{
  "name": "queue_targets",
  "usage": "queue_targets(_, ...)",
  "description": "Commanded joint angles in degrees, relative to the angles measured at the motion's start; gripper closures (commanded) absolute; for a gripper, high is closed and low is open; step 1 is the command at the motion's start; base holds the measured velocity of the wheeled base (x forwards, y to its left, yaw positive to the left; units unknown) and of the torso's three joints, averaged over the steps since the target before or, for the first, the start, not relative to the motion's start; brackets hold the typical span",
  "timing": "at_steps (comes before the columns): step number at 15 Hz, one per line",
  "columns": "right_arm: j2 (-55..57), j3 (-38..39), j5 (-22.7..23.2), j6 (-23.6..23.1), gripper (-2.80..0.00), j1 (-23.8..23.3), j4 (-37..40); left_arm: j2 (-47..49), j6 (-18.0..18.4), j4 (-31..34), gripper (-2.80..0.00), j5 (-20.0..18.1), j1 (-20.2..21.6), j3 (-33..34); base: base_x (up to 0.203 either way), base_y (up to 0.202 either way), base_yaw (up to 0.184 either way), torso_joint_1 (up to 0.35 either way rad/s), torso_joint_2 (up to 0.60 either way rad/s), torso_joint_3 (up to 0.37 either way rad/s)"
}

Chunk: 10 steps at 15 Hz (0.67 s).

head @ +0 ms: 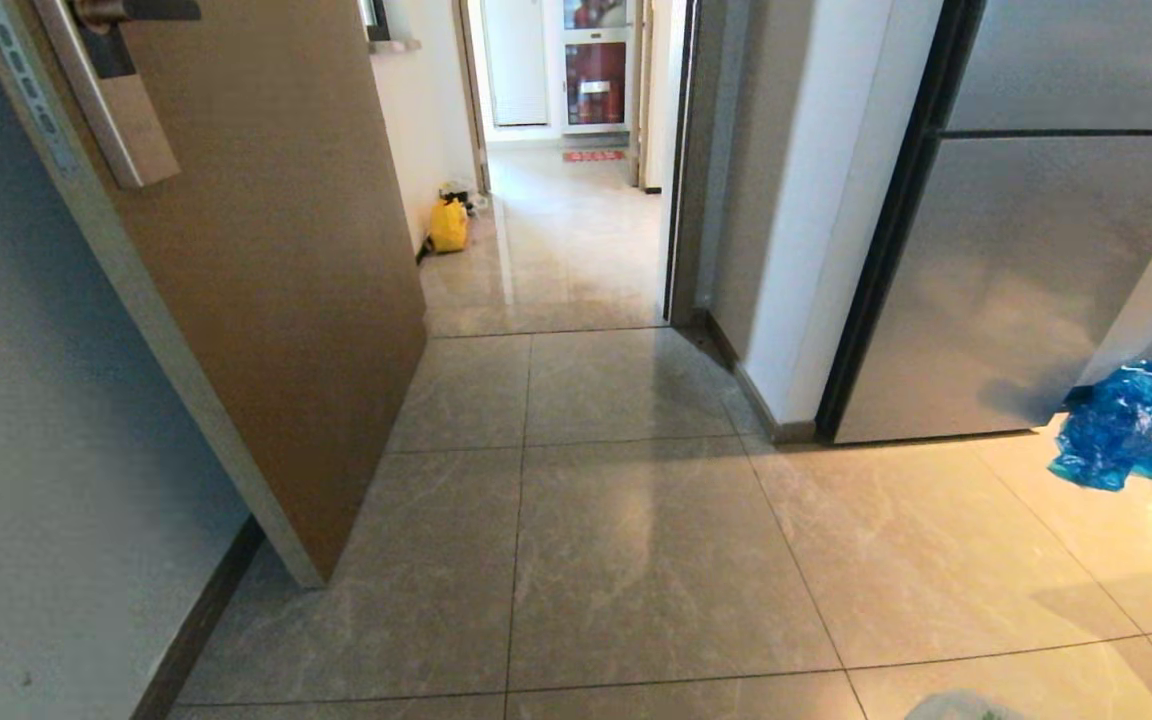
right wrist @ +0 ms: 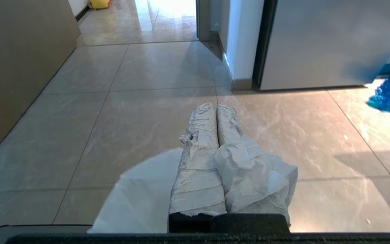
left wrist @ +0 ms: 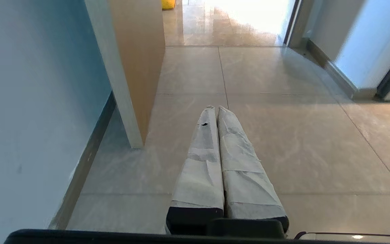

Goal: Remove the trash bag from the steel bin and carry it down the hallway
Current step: Put the trash bag at the door

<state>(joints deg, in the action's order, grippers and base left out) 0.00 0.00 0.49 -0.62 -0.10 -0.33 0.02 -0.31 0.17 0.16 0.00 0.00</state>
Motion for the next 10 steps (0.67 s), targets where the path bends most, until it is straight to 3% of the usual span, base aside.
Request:
queue_targets(1, 0.09, 0.0, 0.04, 0.0, 0.0, 0.01, -0.02, -0.02, -0.04, 0.01, 0.0, 0.02, 0.0, 0.0, 0.192, 0.0, -0.003, -0.001, 0.0, -0.001)
queue_targets(10, 0.09, 0.0, 0.04, -0.08, 0.0, 0.01, -0.02, -0.02, -0.04, 0.01, 0.0, 0.02, 0.0, 0.0, 0.193, 0.0, 0.0, 0.002, 0.0, 0.002)
